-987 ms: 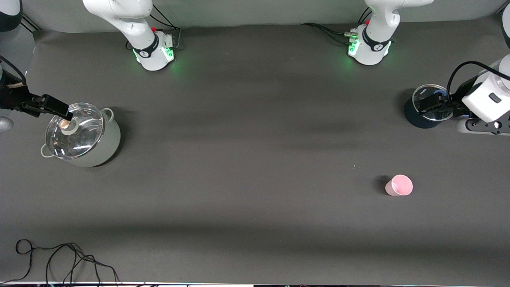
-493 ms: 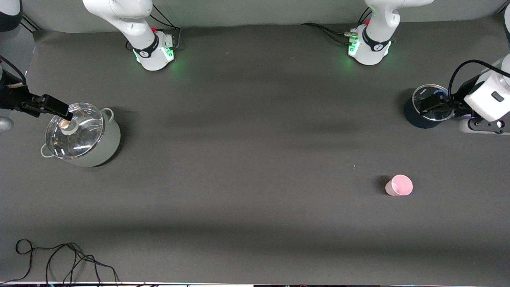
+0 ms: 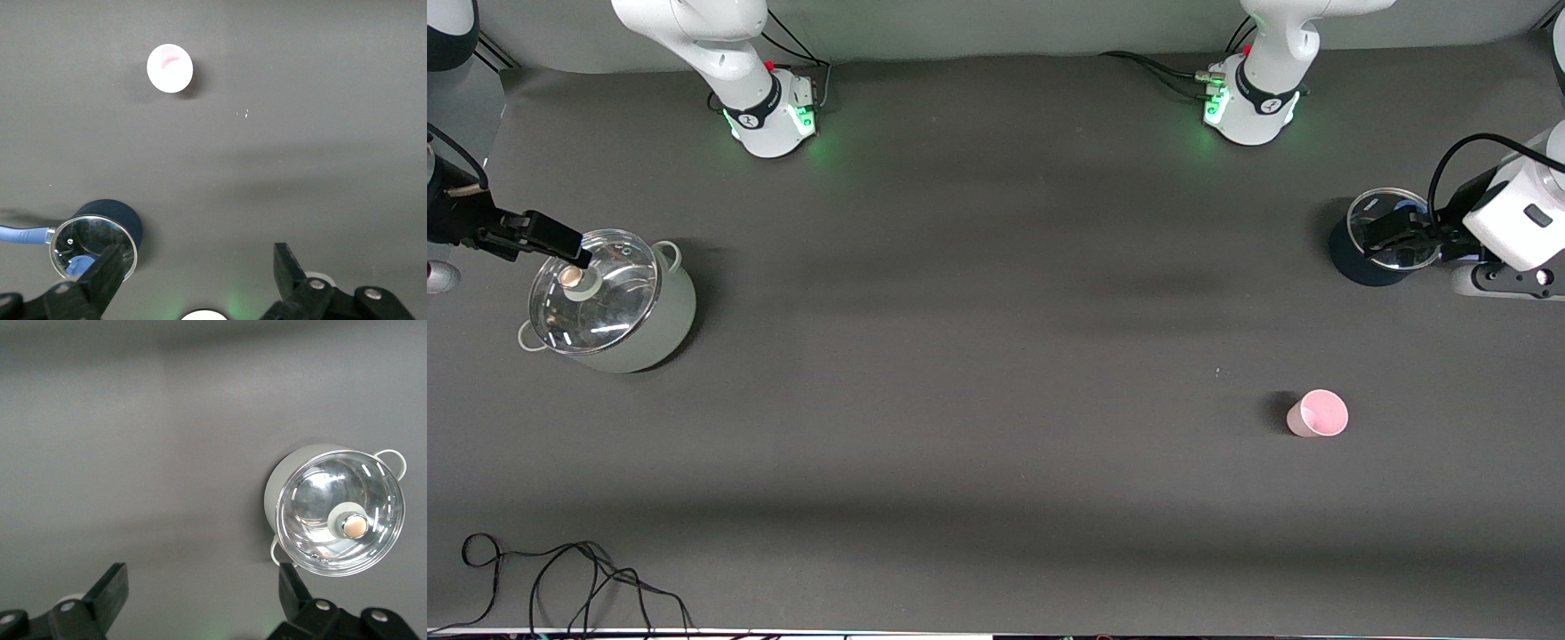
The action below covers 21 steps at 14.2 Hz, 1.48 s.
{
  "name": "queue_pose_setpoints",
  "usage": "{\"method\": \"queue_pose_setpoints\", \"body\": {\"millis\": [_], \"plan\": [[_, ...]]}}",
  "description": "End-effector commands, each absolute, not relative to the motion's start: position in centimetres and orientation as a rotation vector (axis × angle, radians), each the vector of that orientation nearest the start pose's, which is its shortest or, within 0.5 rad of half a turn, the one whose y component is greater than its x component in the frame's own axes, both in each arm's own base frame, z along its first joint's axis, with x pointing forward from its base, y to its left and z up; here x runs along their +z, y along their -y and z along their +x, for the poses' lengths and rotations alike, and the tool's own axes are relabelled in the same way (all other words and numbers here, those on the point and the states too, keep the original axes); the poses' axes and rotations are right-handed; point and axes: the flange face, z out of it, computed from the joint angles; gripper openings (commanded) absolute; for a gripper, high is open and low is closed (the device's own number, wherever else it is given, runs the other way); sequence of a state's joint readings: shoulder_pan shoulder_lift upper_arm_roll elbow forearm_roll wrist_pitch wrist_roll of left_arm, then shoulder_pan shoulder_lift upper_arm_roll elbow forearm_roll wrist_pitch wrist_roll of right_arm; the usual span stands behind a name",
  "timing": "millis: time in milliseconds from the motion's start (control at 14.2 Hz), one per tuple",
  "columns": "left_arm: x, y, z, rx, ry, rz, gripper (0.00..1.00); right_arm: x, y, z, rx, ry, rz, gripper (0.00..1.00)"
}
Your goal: Transfer pink cup from left to right arm
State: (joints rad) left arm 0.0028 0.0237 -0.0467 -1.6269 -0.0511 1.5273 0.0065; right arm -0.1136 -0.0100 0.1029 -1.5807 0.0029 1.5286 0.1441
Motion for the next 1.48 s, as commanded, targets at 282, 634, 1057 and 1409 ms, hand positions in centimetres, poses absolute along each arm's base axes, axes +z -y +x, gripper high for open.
{"method": "queue_pose_setpoints", "body": {"millis": [282,634,1057,1409], "plan": [[57.7,-2.4,56.9,0.116,-0.140,-3.202,1.00,62.4,0.7,54.8,0.075,-0.221,-3.133,1.00],[55.4,-8.5,58.7,0.033,-0.165,-3.205,1.00,62.4,0.8,54.8,0.075,-0.219,-3.133,1.00],[52.7,-14.6,60.5,-0.068,-0.262,-3.263,1.00,62.4,1.0,54.8,0.075,-0.221,-3.132,1.00],[49.0,-15.7,62.4,-0.054,-0.531,-3.283,1.00,62.4,1.2,54.8,0.077,-0.228,-3.132,1.00]]}}
